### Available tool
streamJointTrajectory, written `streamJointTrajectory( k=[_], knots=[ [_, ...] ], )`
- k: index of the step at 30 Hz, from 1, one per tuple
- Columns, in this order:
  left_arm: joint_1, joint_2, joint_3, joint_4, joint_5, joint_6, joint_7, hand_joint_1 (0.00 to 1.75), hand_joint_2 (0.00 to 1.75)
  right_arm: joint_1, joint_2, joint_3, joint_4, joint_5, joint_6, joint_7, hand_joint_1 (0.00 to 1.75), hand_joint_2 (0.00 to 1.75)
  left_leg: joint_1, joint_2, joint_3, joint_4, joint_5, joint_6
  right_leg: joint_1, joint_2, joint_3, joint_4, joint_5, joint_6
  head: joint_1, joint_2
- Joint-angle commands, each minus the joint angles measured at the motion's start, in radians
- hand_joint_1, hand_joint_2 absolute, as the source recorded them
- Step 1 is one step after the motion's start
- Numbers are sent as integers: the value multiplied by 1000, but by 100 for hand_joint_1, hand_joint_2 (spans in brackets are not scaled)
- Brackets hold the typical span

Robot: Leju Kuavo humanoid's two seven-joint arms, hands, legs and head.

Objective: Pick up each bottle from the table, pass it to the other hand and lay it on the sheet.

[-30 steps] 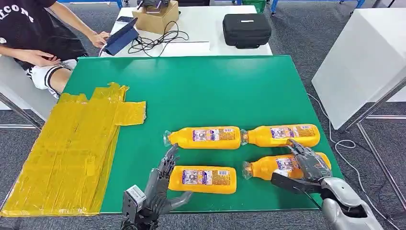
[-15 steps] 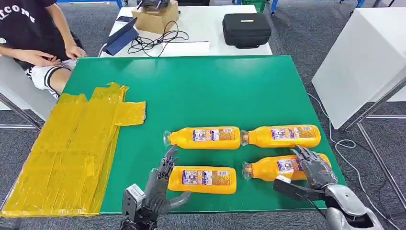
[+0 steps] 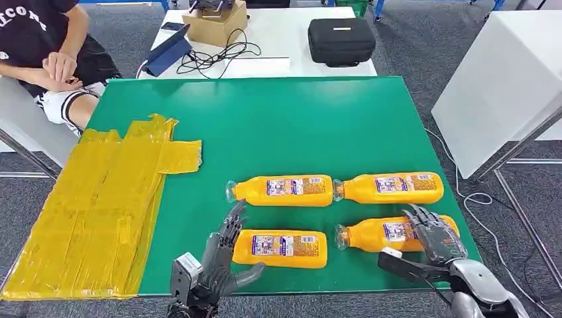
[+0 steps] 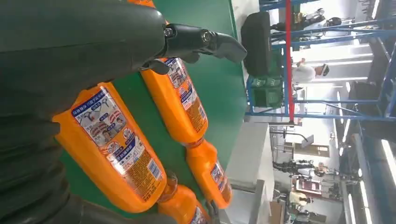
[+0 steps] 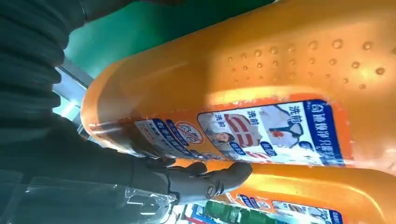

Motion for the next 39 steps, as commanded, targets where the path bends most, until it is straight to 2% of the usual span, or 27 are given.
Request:
streamJointTrajectory(
  k=[1, 4, 5, 7, 8, 9, 10, 11, 12, 18, 21, 24, 25, 28, 30, 31, 32, 33, 36, 37, 38, 39],
  knots=[
    [-28, -6, 20, 52, -8, 2, 20, 0, 175, -47, 33, 62, 173, -32, 87, -2, 0, 175, 1, 0, 3, -2, 0, -1, 1, -1, 4, -3, 0, 1, 0, 0],
    [-46, -6, 12, 75, -2, 5, 21, 0, 175, -79, 31, 85, 264, -73, 116, -29, 2, 175, 2, 1, 5, -2, 0, -1, 2, -1, 6, -4, 1, 1, 0, 0],
    [-48, -6, 12, 77, -1, 5, 20, 0, 175, -87, 38, 87, 284, -78, 116, -34, 9, 175, 2, 0, 5, -2, 0, -1, 2, -1, 5, -4, 1, 1, 0, 0],
    [-57, -7, 9, 87, 1, 6, 20, 0, 175, -102, 52, 100, 329, -95, 126, -52, 51, 175, 2, 1, 8, -3, 0, -1, 2, -1, 8, -5, 1, 1, 0, 0],
    [-59, -7, 9, 88, 2, 6, 20, 0, 175, -101, 53, 104, 333, -102, 132, -57, 61, 175, 2, 2, 9, -2, 0, -1, 2, -1, 9, -4, 1, 1, 0, 0],
    [-64, -8, 8, 96, 2, 7, 21, 0, 175, -102, 51, 121, 346, -103, 148, -58, 84, 175, 2, 1, 10, -3, 0, -2, 3, -3, 12, -7, 1, 1, 0, 0],
    [-66, -9, 8, 99, 2, 7, 21, 0, 175, -105, 48, 130, 352, -102, 152, -58, 94, 175, 2, -1, 11, -3, 0, -1, 2, -3, 11, -5, 1, 1, 0, 0],
    [-70, -11, 8, 104, 3, 7, 21, 0, 175, -112, 43, 140, 371, -104, 160, -62, 112, 175, 3, -1, 12, -3, 0, -2, 3, -4, 12, -7, 1, 1, 0, 0],
    [-71, -13, 10, 106, 3, 7, 21, 0, 175, -119, 42, 147, 388, -105, 163, -65, 136, 175, 3, -1, 14, -2, -1, -1, 3, -3, 8, -6, 0, 1, 0, 0],
    [-78, -16, 14, 109, 6, 5, 24, 0, 175, -147, 59, 157, 431, -113, 168, -83, 143, 175, 3, -1, 21, -4, -4, 0, 4, -4, 14, -9, 0, 3, 0, 0],
    [-80, -18, 13, 114, 6, 4, 25, 0, 175, -166, 54, 182, 458, -118, 172, -105, 159, 175, 3, -1, 24, -3, -5, 0, 5, -5, 17, -11, -1, 3, 0, 0],
    [-78, -18, 11, 123, 6, -1, 25, 0, 175, -159, 50, 182, 451, -130, 163, -111, 166, 175, 3, 1, 31, -3, -8, 0, 6, -2, 23, -11, -2, 2, 0, 0],
    [-80, -18, 10, 128, 6, -3, 25, 0, 175, -151, 46, 180, 442, -133, 163, -111, 171, 175, 4, 0, 29, -3, -6, 0, 6, -3, 22, -12, -1, 3, 0, 0],
    [-81, -19, 11, 132, 6, -3, 25, 0, 175, -150, 46, 176, 443, -134, 156, -112, 171, 175, 4, -1, 30, -3, -6, 0, 6, -4, 23, -12, -1, 3, 1, 0],
    [-81, -21, 18, 131, 5, -4, 25, 0, 175, -159, 70, 157, 455, -140, 108, -132, 175, 175, 4, -2, 26, -4, -5, 0, 6, -6, 21, -14, 0, 3, 0, 0],
    [-79, -20, 21, 128, 6, -3, 25, 0, 175, -163, 83, 146, 451, -147, 81, -142, 175, 175, 4, 1, 35, -2, -9, 1, 6, -1, 28, -11, -3, 2, 0, 0],
    [-73, -21, 30, 124, 7, 7, 26, 0, 175, -170, 112, 117, 451, -170, 32, -159, 175, 175, 3, 2, 36, -1, -9, 1, 5, -1, 28, -11, -3, 2, 0, 0],
    [-68, -18, 34, 118, 7, 6, 25, 0, 175, -182, 130, 112, 450, -178, 21, -159, 175, 175, 4, 1, 32, -3, -8, 1, 6, -2, 26, -13, -2, 2, 0, 0],
    [-55, -18, 45, 104, 7, 16, 27, 0, 175, -192, 165, 85, 432, -203, -26, -158, 175, 175, 3, 5, 34, -2, -10, 2, 6, 3, 28, -11, -3, 2, 0, 0],
    [-51, -19, 49, 99, 6, 21, 28, 0, 175, -188, 175, 69, 421, -217, -49, -154, 175, 175, 4, 7, 30, -3, -9, 1, 6, 4, 26, -12, -1, 2, 0, 0],
    [-45, -21, 57, 92, 5, 32, 31, 0, 175, -185, 193, 48, 404, -234, -93, -162, 175, 175, 4, 8, 31, -3, -10, 1, 6, 6, 33, -11, -1, 2, 0, 0],
    [-35, -20, 63, 81, 4, 38, 34, 0, 175, -176, 213, 29, 373, -253, -137, -167, 175, 175, 4, 9, 30, -3, -9, 0, 6, 7, 31, -12, 0, 2, 0, 0]
  ],
)
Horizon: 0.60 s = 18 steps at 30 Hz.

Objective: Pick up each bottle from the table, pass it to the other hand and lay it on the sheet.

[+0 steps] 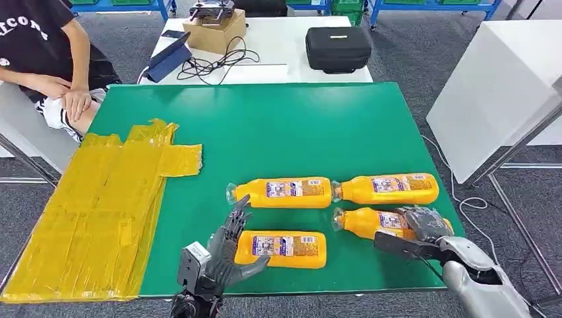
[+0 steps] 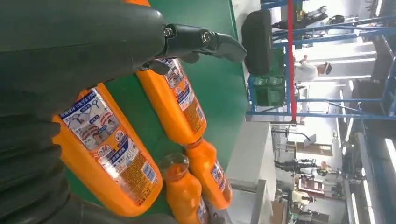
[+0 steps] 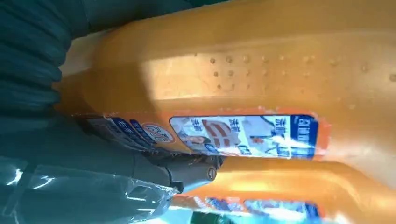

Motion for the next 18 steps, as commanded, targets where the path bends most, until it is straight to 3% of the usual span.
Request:
streamJointTrajectory(
  k=[1, 7, 9, 18],
  knots=[
    [17, 1, 55, 9, -2, 24, 12, 0, 175, 52, 156, -77, 16, -76, -131, -18, 175, 175, 1, 4, 0, -2, 0, -2, 1, 3, -1, -2, 1, 0, 0, 0],
    [41, 1, 64, 1, -8, 25, 21, 0, 175, 256, 211, -163, -292, -136, -283, 6, 175, 175, 1, -1, -3, -1, 0, -1, 1, -2, -3, -1, -1, 0, 0, 0],
    [43, 2, 62, 5, -9, 23, 21, 0, 175, 332, 271, -207, -400, -129, -386, -15, 175, 175, 1, -4, -5, -1, 0, -2, 1, -5, -4, -1, -2, 0, 0, 0],
    [32, 11, 44, 17, -24, 17, 17, 0, 175, 418, 329, -184, -514, -175, -474, -85, 175, 175, 1, -6, -18, 0, -1, -2, 0, -7, -16, 1, -3, 1, 0, 0]
  ],
)
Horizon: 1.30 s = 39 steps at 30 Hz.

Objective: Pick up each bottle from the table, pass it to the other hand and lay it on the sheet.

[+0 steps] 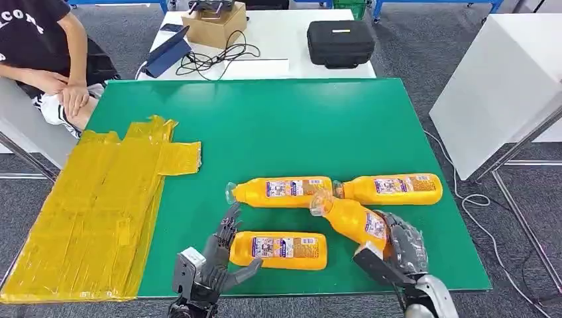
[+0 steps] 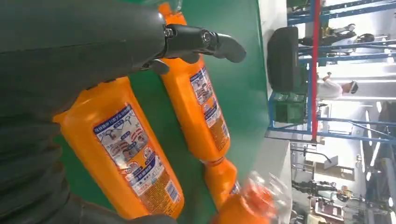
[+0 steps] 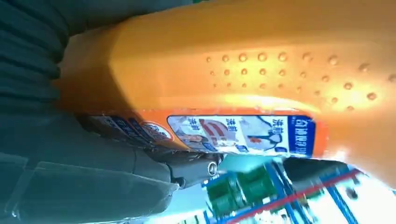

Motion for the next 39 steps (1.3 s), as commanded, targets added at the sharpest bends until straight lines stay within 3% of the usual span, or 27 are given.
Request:
streamJointTrajectory(
  k=[1, 4, 19, 31, 39],
  knots=[
    [-20, 14, 7, 27, -18, -8, 2, 0, 175, 80, 93, -26, -139, -42, -35, -50, 175, 175, 0, 1, 1, -1, -1, -1, 0, -1, 1, -1, -1, 1, 0, 0],
    [-18, 33, -22, 5, -40, 0, -11, 0, 175, 98, 111, 8, -174, -67, -53, -95, 175, 175, 0, 0, 0, 0, -1, -1, 0, -1, 0, 0, -1, 1, 0, 0],
    [-17, 44, -41, -13, -50, 12, -19, 0, 175, 105, 111, 33, -187, -91, -67, -125, 175, 175, 0, 1, -1, -1, 0, -1, -1, 0, -1, -1, 0, 1, 0, 0],
    [-30, 64, -160, -301, -110, -70, 33, 0, 175, -88, 170, 199, -20, -183, -68, -256, 175, 175, 0, 4, -2, 0, 0, -1, 0, 2, -3, 0, 0, 0, 0, 0],
    [-43, 113, -215, -419, -151, -40, 35, 0, 175, -134, 164, 253, 6, -200, -79, -271, 175, 175, 0, 2, -1, -1, 0, -2, 0, 1, -2, -1, 0, 0, 0, 0]
  ],
)
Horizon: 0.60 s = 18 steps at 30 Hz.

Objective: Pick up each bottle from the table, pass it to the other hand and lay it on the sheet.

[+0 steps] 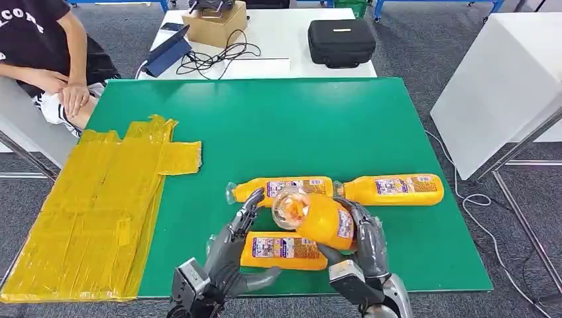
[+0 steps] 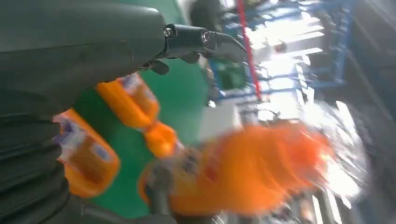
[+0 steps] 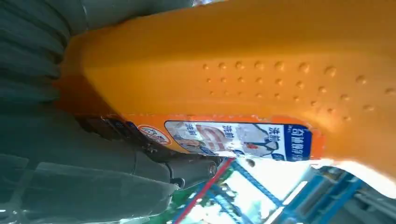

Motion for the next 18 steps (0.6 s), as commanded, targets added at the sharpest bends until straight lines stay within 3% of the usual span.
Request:
streamJointTrajectory(
  k=[1, 18],
  knots=[
    [-37, 98, -92, -131, -50, 50, 11, 0, 175, -105, -1, 88, 112, -17, -11, -4, 175, 175, 0, 3, 3, -1, -1, -1, 0, 1, 2, -1, 0, 1, 0, 0],
    [-113, 113, -163, -74, 38, 109, 10, 0, 175, -222, 23, 307, 217, -115, 60, -28, 175, 175, 0, 2, 1, -1, 0, -1, 0, 1, 1, -1, 0, 0, 0, 0]
  ],
)
